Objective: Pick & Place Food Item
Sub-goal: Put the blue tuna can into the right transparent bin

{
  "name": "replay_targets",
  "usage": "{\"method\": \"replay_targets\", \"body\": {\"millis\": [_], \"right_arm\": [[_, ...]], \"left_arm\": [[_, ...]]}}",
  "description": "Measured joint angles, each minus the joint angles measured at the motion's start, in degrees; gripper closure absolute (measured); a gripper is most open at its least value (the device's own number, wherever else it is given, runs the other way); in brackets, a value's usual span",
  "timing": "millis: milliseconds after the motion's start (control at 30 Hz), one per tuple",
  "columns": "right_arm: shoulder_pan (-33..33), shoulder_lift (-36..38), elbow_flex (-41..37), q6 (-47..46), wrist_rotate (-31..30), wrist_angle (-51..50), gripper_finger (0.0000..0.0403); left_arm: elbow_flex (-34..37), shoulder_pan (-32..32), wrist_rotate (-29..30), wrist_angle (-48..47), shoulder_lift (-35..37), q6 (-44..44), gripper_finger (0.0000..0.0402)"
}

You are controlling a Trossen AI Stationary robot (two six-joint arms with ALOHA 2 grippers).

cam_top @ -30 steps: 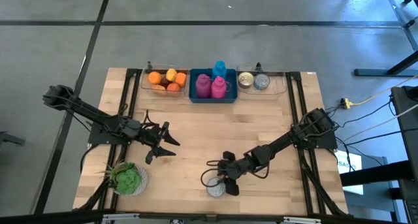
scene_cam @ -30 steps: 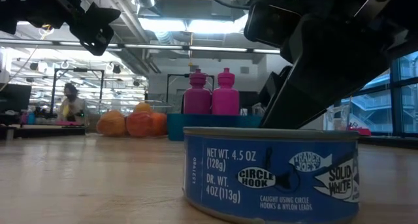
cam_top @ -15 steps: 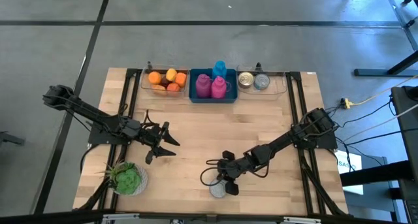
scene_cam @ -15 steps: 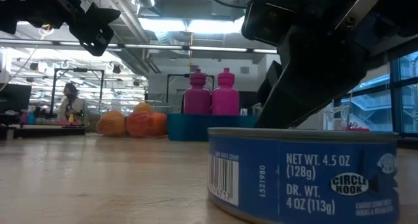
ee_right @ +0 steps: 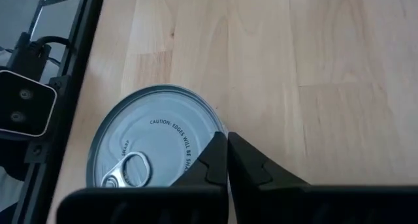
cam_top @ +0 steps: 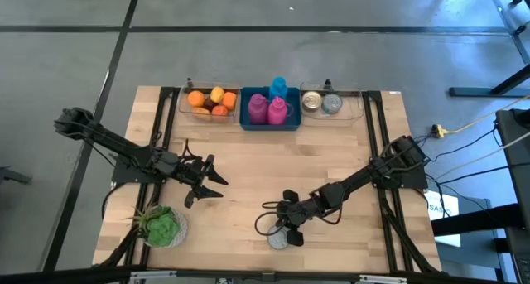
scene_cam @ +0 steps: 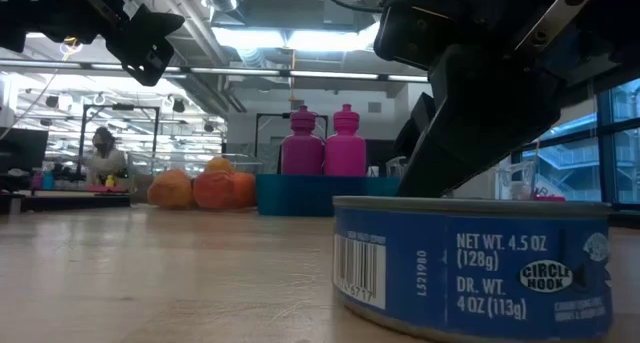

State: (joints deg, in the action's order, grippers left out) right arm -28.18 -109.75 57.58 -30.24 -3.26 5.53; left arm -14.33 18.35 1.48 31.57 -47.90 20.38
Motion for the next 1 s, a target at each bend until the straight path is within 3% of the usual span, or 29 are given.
{"method": "replay_targets", "body": {"millis": [400, 733, 1000], "right_arm": [[0.39, 6.81, -0.19, 2.82, -5.50, -7.04, 0.0403], [1.08, 12.84, -0.10, 4.54, -6.60, -12.78, 0.0403], [1.62, 18.20, -0.06, 8.04, -12.82, -18.04, 0.0403]], "left_arm": [[0.02, 0.00, -0.02, -0.04, 0.02, -0.04, 0.0198], [0.02, 0.00, -0.03, -0.03, 0.02, 0.00, 0.0201], [0.02, 0.00, -0.02, -0.04, 0.02, -0.04, 0.0199]]}}
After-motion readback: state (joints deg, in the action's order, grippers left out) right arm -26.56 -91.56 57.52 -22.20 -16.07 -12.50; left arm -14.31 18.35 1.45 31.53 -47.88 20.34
